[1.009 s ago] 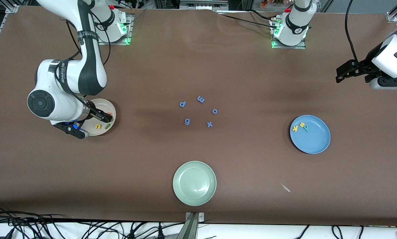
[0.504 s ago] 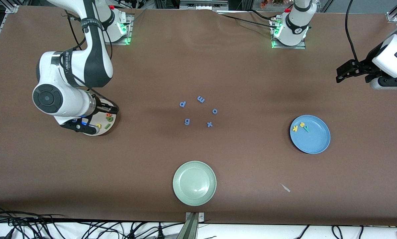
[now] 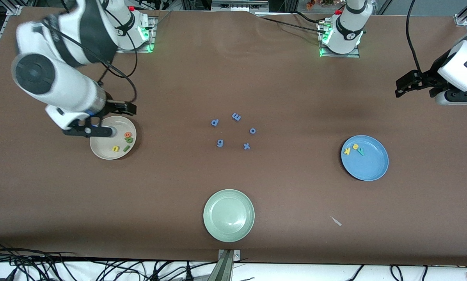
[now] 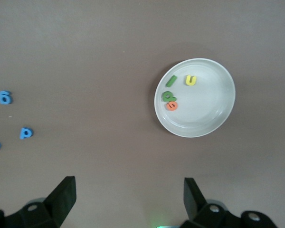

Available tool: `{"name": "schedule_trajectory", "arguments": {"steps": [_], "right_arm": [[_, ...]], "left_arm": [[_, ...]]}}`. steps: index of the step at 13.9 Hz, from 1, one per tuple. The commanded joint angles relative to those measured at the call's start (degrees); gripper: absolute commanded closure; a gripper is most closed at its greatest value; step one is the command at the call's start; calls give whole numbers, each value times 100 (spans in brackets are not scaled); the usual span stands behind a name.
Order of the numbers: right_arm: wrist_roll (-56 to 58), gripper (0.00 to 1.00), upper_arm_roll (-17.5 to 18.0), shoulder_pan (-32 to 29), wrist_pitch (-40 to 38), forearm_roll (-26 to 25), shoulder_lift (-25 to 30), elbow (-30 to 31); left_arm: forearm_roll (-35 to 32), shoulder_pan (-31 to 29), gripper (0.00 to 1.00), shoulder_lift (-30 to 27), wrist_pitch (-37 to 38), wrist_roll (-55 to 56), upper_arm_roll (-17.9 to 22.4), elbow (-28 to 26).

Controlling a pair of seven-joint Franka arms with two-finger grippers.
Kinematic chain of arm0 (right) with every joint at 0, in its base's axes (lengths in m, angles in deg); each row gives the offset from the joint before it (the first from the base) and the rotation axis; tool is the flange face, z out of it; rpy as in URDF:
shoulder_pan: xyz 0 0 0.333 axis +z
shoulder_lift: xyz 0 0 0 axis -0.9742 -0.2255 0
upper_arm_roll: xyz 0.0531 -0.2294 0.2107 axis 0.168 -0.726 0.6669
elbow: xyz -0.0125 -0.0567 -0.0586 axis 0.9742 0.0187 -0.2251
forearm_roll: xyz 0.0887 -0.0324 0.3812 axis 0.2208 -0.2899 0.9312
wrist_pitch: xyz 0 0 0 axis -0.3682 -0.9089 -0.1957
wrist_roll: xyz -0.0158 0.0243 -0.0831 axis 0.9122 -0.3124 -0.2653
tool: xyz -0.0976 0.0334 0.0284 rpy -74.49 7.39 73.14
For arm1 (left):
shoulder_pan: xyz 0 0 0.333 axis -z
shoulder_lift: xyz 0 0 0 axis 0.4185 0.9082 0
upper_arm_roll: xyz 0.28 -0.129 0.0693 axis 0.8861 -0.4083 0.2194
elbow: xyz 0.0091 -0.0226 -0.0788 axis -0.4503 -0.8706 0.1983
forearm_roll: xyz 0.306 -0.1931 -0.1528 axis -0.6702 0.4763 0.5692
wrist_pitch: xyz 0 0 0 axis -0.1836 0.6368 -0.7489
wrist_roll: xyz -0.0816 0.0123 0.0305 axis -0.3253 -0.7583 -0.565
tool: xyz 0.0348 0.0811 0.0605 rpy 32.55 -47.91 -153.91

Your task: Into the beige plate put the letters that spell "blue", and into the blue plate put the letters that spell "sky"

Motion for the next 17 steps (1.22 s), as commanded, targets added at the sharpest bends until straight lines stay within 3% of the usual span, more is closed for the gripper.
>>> {"name": "schedule_trajectory", "arguments": {"steps": [1,5,10,17], "right_arm": [[132,0,505,-643,-44,-83,675,290],[150,0,427,-1214,-18,-57,1080,263],[1248,0,-153,-1267,8,-83,1134,280],[1161,0,-294,-1355,263,-207,1090,430]], "left_arm": [[-101,29,0,86,141,57,-1,197],[-101,29,0,86,141,57,-1,197],[-101,38,0,86,141,57,-1,197],[-92,29,0,86,141,57,-1,197]]}}
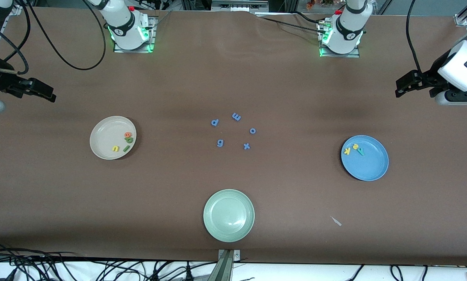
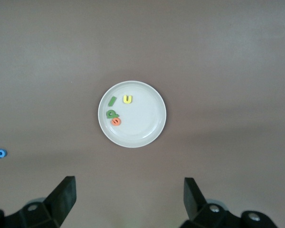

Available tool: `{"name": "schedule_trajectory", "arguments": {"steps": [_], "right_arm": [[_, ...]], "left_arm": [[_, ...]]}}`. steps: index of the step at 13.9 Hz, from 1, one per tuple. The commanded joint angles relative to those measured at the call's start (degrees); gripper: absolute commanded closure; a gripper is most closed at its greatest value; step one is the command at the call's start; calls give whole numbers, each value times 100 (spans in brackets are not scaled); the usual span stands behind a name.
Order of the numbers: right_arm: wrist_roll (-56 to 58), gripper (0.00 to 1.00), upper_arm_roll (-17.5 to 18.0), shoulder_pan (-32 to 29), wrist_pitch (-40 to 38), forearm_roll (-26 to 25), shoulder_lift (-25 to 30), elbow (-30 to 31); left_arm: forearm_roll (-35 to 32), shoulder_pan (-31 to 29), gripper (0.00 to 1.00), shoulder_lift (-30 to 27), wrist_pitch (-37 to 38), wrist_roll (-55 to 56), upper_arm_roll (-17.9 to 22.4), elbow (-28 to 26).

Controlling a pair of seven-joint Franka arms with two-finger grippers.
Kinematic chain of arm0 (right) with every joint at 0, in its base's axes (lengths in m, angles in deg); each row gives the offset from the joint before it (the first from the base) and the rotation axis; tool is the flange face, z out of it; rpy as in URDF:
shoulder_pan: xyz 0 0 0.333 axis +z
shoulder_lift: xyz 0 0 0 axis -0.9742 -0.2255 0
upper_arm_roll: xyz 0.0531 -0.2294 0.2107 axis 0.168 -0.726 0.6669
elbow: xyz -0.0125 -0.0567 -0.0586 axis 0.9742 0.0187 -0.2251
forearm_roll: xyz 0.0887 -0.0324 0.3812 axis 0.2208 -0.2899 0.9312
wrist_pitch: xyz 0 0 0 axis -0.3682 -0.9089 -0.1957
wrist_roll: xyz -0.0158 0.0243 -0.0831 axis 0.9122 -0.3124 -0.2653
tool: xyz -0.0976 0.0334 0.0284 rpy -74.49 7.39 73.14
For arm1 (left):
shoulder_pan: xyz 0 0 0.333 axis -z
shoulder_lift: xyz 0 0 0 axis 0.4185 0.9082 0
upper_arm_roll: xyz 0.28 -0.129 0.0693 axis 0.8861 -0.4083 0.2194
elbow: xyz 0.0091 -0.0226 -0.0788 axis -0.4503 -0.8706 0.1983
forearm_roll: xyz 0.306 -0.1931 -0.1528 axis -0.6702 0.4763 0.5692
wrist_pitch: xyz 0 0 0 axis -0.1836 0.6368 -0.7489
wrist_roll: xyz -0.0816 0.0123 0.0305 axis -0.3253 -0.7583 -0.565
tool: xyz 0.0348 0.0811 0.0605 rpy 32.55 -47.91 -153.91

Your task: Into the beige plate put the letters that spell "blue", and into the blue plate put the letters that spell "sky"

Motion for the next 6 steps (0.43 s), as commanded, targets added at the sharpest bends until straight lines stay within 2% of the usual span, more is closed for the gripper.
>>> {"name": "schedule_trajectory", "arguments": {"steps": [1,6], "right_arm": [[52,0,10,-90,141,-64,56,115],[114,0,9,-91,150,-46,38,115]], "left_arm": [[-92,39,0,84,141,57,-9,193],[-93,30,0,84,141,57,-1,193]]}}
